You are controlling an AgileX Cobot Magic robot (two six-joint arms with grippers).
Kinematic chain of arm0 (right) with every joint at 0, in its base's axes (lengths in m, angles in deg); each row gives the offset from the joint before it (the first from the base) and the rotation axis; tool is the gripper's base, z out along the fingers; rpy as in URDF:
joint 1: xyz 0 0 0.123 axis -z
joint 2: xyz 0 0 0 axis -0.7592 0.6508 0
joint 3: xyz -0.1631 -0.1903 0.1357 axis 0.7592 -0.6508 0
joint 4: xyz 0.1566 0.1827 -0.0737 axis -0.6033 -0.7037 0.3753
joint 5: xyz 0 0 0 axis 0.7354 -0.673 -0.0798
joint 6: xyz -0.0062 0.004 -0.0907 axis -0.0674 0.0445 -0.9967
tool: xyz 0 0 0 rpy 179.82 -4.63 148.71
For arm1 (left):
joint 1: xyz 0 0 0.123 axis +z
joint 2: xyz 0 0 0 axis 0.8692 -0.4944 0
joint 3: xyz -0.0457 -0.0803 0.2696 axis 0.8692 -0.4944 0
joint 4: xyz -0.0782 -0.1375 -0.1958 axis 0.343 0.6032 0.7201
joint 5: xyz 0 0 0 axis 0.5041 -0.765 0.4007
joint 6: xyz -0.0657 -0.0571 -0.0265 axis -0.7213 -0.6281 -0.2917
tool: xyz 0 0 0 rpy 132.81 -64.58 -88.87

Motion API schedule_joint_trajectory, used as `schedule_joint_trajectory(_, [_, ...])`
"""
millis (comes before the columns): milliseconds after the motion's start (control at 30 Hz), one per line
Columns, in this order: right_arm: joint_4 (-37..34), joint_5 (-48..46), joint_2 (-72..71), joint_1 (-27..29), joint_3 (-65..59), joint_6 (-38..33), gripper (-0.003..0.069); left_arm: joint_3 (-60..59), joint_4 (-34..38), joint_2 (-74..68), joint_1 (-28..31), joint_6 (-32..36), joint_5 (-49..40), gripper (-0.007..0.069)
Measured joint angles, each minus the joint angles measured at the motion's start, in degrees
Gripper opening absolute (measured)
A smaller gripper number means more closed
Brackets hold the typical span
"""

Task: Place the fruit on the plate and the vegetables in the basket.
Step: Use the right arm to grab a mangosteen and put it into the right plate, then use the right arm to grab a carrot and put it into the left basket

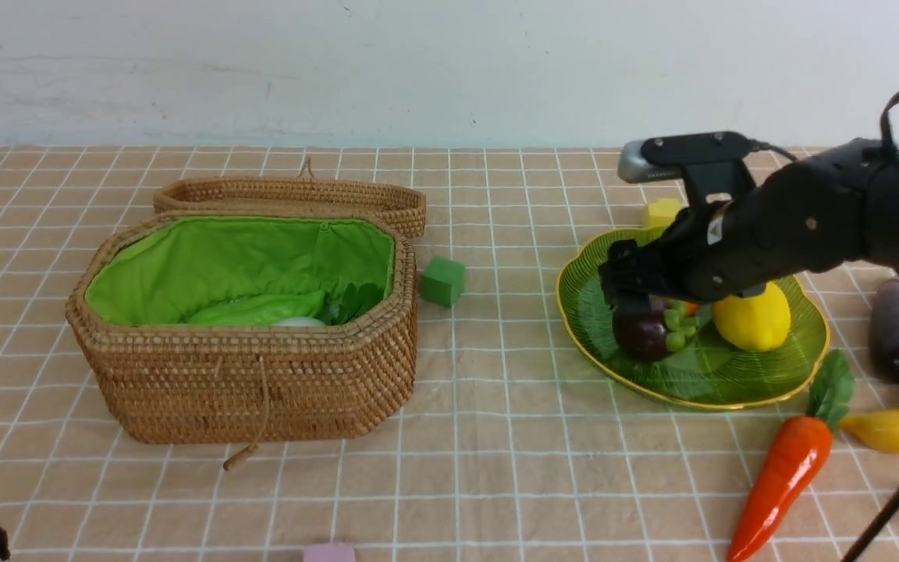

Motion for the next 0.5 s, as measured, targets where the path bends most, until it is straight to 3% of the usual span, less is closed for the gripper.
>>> schedule_joint_trajectory(200, [-0.5,-13.9,-10.8,0.2,-0.2,4.5,0.0501,0.0,0.0,0.0,0.0,0.2,0.0,-0.0013])
schedule_joint_trajectory(267, [0.0,-22.6,-16.8,0.2,-3.8,8.8,0.0356,0.0,0.0,0.0,0.0,0.9,-0.4,-0.0013])
schedule_joint_trajectory(333, [0.0,-26.7,-20.0,0.2,-8.5,13.0,0.0273,0.0,0.0,0.0,0.0,1.1,-1.1,-0.0013])
schedule_joint_trajectory(367, [0.0,-26.7,-20.2,0.2,-9.1,13.5,0.0265,0.0,0.0,0.0,0.0,1.2,-1.2,-0.0013])
schedule_joint_trajectory(433, [0.0,-27.0,-22.8,0.3,-17.9,21.5,0.0218,0.0,0.0,0.0,0.0,1.8,-2.4,-0.0013])
schedule_joint_trajectory(500, [0.1,-24.6,-22.9,0.3,-21.8,26.6,0.0234,0.0,0.0,0.0,0.0,2.4,-2.9,-0.0013])
